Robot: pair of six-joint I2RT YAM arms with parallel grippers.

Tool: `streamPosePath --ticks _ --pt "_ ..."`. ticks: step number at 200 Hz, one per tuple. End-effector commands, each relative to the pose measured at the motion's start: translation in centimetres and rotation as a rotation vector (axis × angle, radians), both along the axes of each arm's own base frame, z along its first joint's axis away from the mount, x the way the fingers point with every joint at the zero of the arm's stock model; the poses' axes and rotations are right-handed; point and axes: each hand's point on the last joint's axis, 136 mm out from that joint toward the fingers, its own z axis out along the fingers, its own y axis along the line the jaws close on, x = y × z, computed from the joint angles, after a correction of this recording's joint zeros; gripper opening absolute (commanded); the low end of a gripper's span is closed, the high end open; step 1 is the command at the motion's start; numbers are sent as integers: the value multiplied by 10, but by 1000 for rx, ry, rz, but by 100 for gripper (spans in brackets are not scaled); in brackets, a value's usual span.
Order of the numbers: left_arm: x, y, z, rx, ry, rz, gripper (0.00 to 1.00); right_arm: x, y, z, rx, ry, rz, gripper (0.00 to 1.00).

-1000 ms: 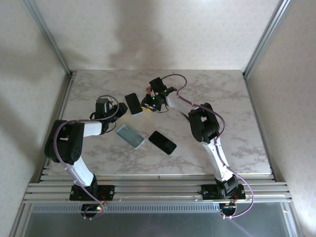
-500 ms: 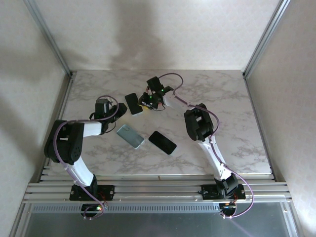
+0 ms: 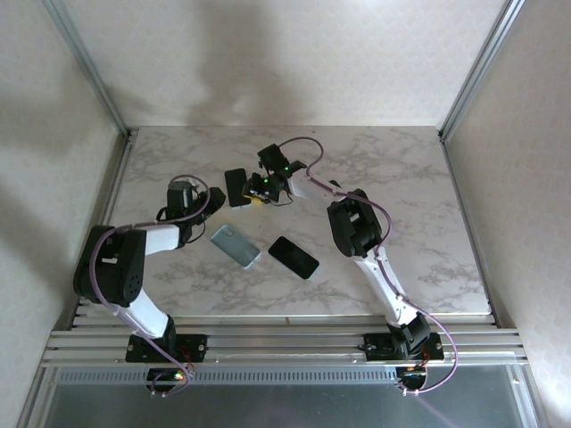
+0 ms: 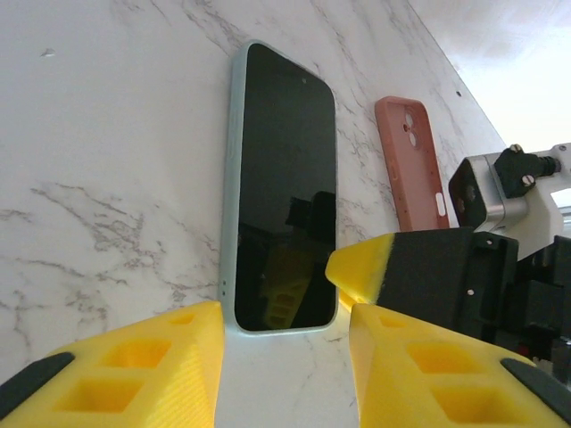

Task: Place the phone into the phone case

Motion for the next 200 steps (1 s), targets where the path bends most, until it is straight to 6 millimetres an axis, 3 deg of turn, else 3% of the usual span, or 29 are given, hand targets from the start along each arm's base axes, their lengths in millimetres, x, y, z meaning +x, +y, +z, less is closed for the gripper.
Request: streamPosePath --ticks 1,50,89,137,200 --pt "-6 10 1 15 5 35 41 -17 12 0 16 27 28 30" --pt "-18 11 -7 20 33 34 41 -18 -10 19 25 -10 -18 30" --pt "-1 9 5 33 10 16 41 -23 -33 39 37 -43 -32 30" --pt "22 7 14 50 5 6 41 -42 -53 47 21 -58 -26 30" --pt "9 3 1 71 63 -28 41 -79 -81 51 42 -62 -32 30"
